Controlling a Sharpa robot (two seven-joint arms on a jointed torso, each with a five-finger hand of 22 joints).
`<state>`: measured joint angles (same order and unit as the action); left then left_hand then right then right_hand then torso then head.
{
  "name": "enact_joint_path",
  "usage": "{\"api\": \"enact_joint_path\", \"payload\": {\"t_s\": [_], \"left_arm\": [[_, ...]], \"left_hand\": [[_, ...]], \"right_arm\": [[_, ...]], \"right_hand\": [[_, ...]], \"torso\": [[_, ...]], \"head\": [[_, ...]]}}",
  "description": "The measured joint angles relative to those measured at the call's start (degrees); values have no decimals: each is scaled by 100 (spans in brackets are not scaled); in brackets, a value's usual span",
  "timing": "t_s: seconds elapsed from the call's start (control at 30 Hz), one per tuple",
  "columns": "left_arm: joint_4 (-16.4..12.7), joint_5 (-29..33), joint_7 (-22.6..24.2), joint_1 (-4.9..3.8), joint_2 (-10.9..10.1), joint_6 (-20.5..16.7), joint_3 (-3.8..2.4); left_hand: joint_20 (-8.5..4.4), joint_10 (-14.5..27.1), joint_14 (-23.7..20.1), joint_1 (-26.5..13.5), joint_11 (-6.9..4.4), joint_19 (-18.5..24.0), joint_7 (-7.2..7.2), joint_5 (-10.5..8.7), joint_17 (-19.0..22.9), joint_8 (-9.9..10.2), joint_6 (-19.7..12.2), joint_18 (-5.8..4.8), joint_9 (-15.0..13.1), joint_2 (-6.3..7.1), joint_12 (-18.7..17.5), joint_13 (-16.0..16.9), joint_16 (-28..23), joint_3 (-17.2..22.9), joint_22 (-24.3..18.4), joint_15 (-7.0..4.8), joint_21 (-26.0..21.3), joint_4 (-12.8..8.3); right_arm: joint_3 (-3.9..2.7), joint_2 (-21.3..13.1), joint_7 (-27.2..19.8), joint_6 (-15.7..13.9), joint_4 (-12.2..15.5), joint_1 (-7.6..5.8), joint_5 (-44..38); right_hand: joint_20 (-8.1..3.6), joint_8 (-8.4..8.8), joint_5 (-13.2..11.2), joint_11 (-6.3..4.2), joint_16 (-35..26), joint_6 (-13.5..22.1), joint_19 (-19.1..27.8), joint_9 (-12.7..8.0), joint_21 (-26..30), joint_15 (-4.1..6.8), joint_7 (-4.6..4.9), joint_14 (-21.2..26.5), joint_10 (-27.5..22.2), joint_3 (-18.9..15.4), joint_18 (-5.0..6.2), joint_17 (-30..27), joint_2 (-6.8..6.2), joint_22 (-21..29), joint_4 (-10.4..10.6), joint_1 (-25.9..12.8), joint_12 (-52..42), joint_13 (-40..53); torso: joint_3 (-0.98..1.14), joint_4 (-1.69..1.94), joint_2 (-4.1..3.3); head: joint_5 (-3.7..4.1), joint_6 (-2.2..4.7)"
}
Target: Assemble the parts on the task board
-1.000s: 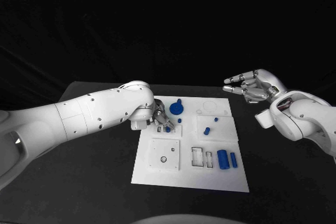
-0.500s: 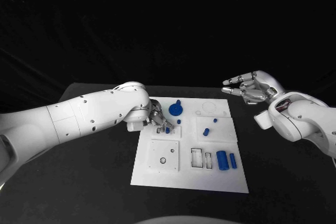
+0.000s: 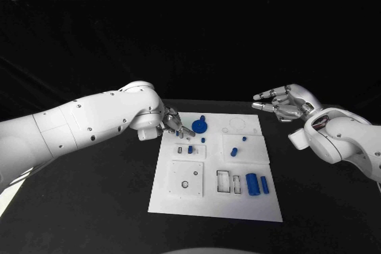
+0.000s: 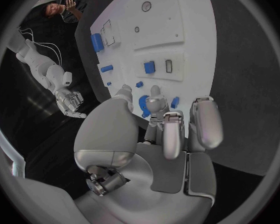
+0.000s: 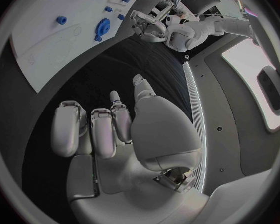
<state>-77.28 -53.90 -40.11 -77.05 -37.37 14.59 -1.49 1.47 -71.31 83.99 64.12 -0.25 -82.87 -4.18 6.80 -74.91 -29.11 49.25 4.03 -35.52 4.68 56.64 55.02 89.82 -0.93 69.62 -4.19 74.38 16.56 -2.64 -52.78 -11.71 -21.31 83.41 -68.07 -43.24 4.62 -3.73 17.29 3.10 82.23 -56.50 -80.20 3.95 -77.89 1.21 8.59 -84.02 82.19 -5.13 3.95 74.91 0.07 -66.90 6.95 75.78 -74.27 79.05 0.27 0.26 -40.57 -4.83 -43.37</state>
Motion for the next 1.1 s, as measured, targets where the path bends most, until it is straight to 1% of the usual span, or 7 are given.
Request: {"api": "enact_joint_path", "payload": {"t_s": [0.2, 0.37, 0.47, 0.63, 0.73, 0.9, 1.1], "left_arm": [[490, 19, 0, -353, 57, 392, -44], [976, -134, -1, -441, 313, 538, -38], [1248, -316, -1, -470, 504, 562, 4], [1587, -691, 36, -450, 749, 580, 121], [1778, -925, 79, -378, 878, 600, 173], [2009, -1165, 145, -235, 1037, 635, 205], [2139, -1317, 190, -155, 1149, 681, 210]], "left_hand": [[103, 232, 8, 185, 115, 73, -122, 0, 0, 188, -157, -1, 269, -113, -205, -263, 0, -117, -244, 72, -234, 5], [76, 17, 8, 230, -6, -26, 19, -27, 0, -49, 237, -1, 299, -158, 110, -60, 0, -304, -61, 72, -112, 16], [35, -73, 7, 129, -37, -67, 52, -324, 0, -95, 270, -1, 342, -144, 243, 35, 0, -454, 45, 26, -22, 24], [15, -149, 7, 25, -79, -87, 112, -382, 0, -211, 410, -1, 337, -151, 347, 125, 0, -541, 147, -12, 38, 35], [15, -185, 7, 6, -90, -87, 114, -382, 0, -217, 412, -1, 331, -169, 392, 169, 0, -557, 223, -12, 111, 19], [11, -242, -13, -21, -108, -90, 153, -382, 0, -272, 451, -1, 323, -196, 485, 251, 0, -583, 336, -32, 188, 24], [-6, -314, 8, -23, -121, -108, 154, -382, 0, -297, 492, -1, 323, -199, 584, 346, 0, -620, 445, -52, 284, 19]], "right_arm": [[5, 3, 0, 2, -31, 7, 1], [5, 18, 1, 2, -41, 8, 2], [6, 34, 1, 2, -42, 8, 2], [6, 49, 1, 2, -44, 9, 2], [6, 54, 0, 2, -44, 9, 0], [6, 57, -1, 3, -43, 9, -20], [6, 61, -3, 6, -38, 10, -47]], "right_hand": [[0, 0, 0, 0, 0, 0, 0, 0, 0, 0, 0, 0, 0, 0, 0, -1, 0, 0, 0, 0, 0, 0], [0, 0, 0, 0, 0, 0, 0, 0, 0, 0, 0, 0, 0, 0, 0, -1, 0, 0, 0, 0, -1, 0], [0, 0, 0, 0, 0, 0, 0, 0, 0, 0, 0, 0, 0, 0, 0, -1, 0, 0, 0, 0, -1, 0], [0, 0, 0, 0, 0, 0, 0, 0, 0, 0, 0, 0, 0, 0, 0, -1, 0, 0, 0, 0, -1, 0], [0, 0, 0, 0, 0, 0, 0, 0, 0, 0, 0, 0, 0, 0, 0, -1, 0, 0, 0, 0, -1, 0], [0, 0, 0, 0, 0, 0, 0, 0, 0, 0, 0, 0, 1, 0, 0, 3, 0, -1, 0, 0, -1, 0], [0, 0, 0, 1, 0, 0, 0, 0, 0, 0, 0, 0, 1, 0, 0, 4, 0, -1, 0, 0, -1, 0]], "torso": [[3, 1, -2], [1, 5, -5], [2, 7, -7], [-2, 7, -9], [-7, 4, -14], [-14, 3, -19], [-17, -3, -24]], "head": [[-13, 26], [-31, 49], [-49, 63], [-63, 71], [-64, 63], [-53, 61], [-53, 52]]}}
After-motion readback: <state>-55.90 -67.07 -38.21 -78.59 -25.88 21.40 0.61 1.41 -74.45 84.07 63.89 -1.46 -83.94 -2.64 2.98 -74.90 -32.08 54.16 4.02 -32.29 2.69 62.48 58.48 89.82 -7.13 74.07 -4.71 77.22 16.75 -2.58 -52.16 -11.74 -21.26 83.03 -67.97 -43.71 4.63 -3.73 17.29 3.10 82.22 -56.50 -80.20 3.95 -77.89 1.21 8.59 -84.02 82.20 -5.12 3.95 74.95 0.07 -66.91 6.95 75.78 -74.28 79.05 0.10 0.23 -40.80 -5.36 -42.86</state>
